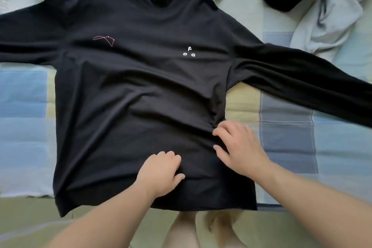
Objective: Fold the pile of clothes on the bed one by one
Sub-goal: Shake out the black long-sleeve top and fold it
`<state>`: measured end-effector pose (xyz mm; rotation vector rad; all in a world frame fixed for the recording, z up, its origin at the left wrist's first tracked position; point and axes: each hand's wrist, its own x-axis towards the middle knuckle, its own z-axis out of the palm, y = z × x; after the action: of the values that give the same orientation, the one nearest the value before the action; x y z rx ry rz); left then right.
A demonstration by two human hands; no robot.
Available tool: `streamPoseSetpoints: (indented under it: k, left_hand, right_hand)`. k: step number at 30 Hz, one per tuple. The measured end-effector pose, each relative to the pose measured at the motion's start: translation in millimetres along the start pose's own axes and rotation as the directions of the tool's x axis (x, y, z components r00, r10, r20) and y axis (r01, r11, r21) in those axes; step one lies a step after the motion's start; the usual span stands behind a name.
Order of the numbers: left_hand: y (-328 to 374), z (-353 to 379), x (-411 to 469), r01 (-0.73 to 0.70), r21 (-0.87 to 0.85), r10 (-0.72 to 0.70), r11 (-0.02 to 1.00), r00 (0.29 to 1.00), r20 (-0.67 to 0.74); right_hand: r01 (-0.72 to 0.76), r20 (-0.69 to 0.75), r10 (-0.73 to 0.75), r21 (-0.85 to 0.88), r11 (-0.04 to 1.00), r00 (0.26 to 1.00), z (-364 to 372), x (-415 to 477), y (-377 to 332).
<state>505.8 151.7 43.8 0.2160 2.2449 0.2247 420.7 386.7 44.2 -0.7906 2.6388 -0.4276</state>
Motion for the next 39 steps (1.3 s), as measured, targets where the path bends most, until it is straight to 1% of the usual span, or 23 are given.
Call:
streamPoseSetpoints:
  k: [1,2,3,4,5,6,8,10,11,13,14,15,17,19,21,23,25,26,28,31,34,36,39]
  left_hand:
    - [-6,12,-13,-0.028,0.083,0.024,0.996,0.999,0.045]
    - [-11,23,-21,-0.036,0.139,0.028,0.99,0.998,0.06]
    - [-16,34,-30,-0.022,0.175,0.014,0.984,0.999,0.047]
    - [-20,45,-38,0.008,0.196,-0.012,0.981,1.0,0.019]
    - [-23,54,-44,0.043,0.212,-0.042,0.976,0.999,-0.009]
    - [-26,62,-47,0.075,0.223,-0.066,0.972,0.997,-0.048]
    - [-29,75,-49,0.09,0.249,-0.061,0.964,0.991,-0.12]
    - [-30,84,-49,0.053,0.284,-0.015,0.957,0.991,-0.133]
    - [-29,89,-50,0.051,0.291,-0.01,0.955,0.99,-0.14]
    - [-29,96,-53,0.079,0.26,-0.028,0.962,0.98,-0.195]
    - [-29,98,-55,0.091,0.236,-0.038,0.968,0.975,-0.22]
    - [-29,101,-57,0.091,0.215,-0.041,0.972,0.973,-0.229]
    - [-27,106,-65,0.08,0.193,-0.037,0.978,0.975,-0.219]
    - [-22,110,-74,0.064,0.181,-0.031,0.981,0.984,-0.174]
    - [-20,116,-80,0.064,0.159,-0.04,0.985,0.988,-0.15]
    - [-23,120,-85,0.092,0.102,-0.072,0.991,0.981,-0.179]
    - [-32,121,-89,0.12,0.023,-0.111,0.993,0.965,-0.237]
    - [-39,122,-92,0.135,0.012,-0.127,0.991,0.954,-0.273]
    - [-58,123,-97,0.175,0.077,-0.14,0.982,0.931,-0.338]
    - [-93,130,-107,0.203,0.247,-0.119,0.948,0.941,-0.318]
    - [-126,142,-115,0.201,0.312,-0.086,0.929,0.934,-0.346]
    - [-146,147,-117,0.143,0.33,-0.016,0.933,0.933,-0.36]
    - [-165,148,-118,0.006,0.349,0.116,0.937,0.937,-0.328]
  right_hand:
    - [-0.015,0.137,0.02,-0.034,0.999,0.99,6,-13,-8]
    - [-0.057,0.281,0.076,-0.077,0.995,0.957,12,-25,-11]
    - [-0.107,0.402,0.152,-0.132,0.985,0.903,19,-37,-14]
    - [-0.133,0.478,0.21,-0.189,0.973,0.853,26,-49,-17]
    - [-0.136,0.51,0.24,-0.233,0.963,0.826,33,-57,-20]
    - [-0.133,0.514,0.256,-0.264,0.955,0.819,40,-65,-24]
    - [-0.147,0.48,0.278,-0.293,0.945,0.832,54,-76,-33]
    - [-0.146,0.432,0.278,-0.314,0.938,0.858,63,-81,-39]
    - [-0.143,0.379,0.259,-0.308,0.941,0.889,68,-83,-41]
    - [-0.14,0.21,0.206,-0.289,0.947,0.956,76,-84,-39]
    - [-0.145,0.158,0.198,-0.293,0.945,0.967,78,-84,-39]
    - [-0.157,0.141,0.206,-0.3,0.941,0.968,80,-84,-39]
    - [-0.183,0.147,0.234,-0.297,0.937,0.961,82,-87,-41]
    - [-0.187,0.145,0.235,-0.285,0.94,0.961,83,-94,-45]
    - [-0.17,0.202,0.237,-0.302,0.938,0.95,84,-103,-53]
    - [-0.188,0.231,0.266,-0.312,0.931,0.936,84,-110,-60]
    - [-0.198,0.155,0.249,-0.283,0.939,0.956,85,-114,-68]
    - [-0.196,0.13,0.239,-0.276,0.941,0.962,87,-117,-73]
    - [-0.176,0.154,0.227,-0.289,0.941,0.962,95,-122,-84]
    - [-0.138,0.145,0.203,-0.369,0.919,0.968,112,-125,-97]
    - [-0.14,0.132,0.214,-0.423,0.895,0.968,130,-124,-113]
    - [-0.161,0.111,0.228,-0.427,0.89,0.967,142,-123,-121]
    - [-0.171,0.107,0.223,-0.362,0.916,0.969,143,-126,-130]
